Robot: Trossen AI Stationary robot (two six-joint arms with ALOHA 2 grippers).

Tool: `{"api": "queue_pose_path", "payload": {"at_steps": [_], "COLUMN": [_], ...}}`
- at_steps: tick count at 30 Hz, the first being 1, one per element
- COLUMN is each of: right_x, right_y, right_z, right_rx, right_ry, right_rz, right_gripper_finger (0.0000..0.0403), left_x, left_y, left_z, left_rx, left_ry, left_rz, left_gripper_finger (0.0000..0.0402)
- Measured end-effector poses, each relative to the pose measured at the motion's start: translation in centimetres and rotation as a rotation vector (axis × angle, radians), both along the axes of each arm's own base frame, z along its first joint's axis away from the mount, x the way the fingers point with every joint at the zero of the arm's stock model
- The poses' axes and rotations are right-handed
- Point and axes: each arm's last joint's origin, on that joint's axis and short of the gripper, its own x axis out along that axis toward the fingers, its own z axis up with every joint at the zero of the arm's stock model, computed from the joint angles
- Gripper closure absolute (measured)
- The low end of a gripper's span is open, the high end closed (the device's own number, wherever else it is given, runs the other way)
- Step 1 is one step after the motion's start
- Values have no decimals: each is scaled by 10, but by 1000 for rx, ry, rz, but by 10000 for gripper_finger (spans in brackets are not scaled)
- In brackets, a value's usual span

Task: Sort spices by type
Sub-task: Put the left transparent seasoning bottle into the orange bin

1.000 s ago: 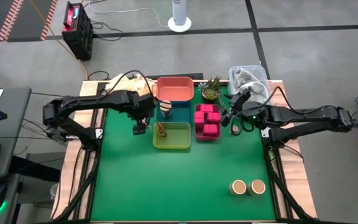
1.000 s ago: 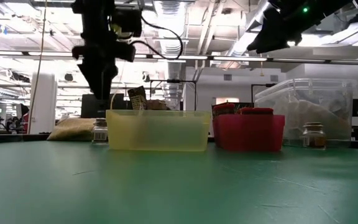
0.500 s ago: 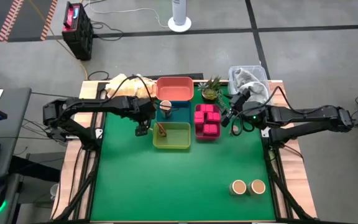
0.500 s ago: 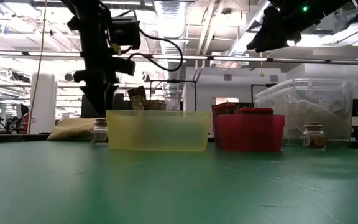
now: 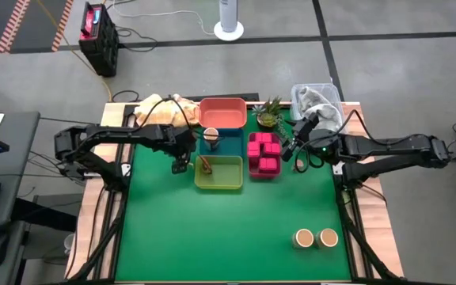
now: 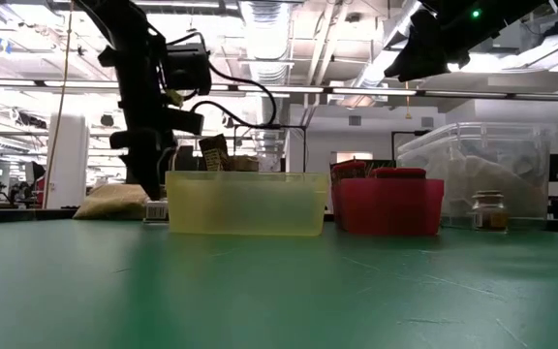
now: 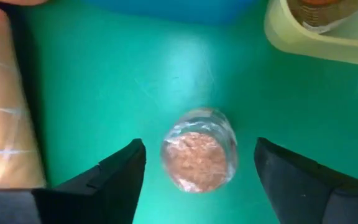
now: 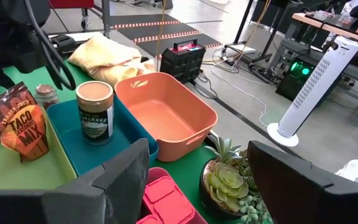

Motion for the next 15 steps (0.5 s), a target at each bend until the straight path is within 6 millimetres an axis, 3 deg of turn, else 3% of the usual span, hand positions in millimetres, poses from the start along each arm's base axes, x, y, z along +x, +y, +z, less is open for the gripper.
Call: {"api": "queue_pose_path", "payload": {"at_steps": [12, 15], "right_x": [0, 0], "right_y": [0, 0], "right_z": [0, 0], "right_rx": [-2, -1], "right_ry": [2, 2], "right_rz": [1, 1], "right_gripper_finger": [101, 101], "left_x": [0, 1], "left_y": [4, 4], "left_z": [0, 0], "left_rx": [3, -4], "left_ry": [-29, -34], "left_rz": [-5, -19], "left_gripper_finger": [249, 265]}}
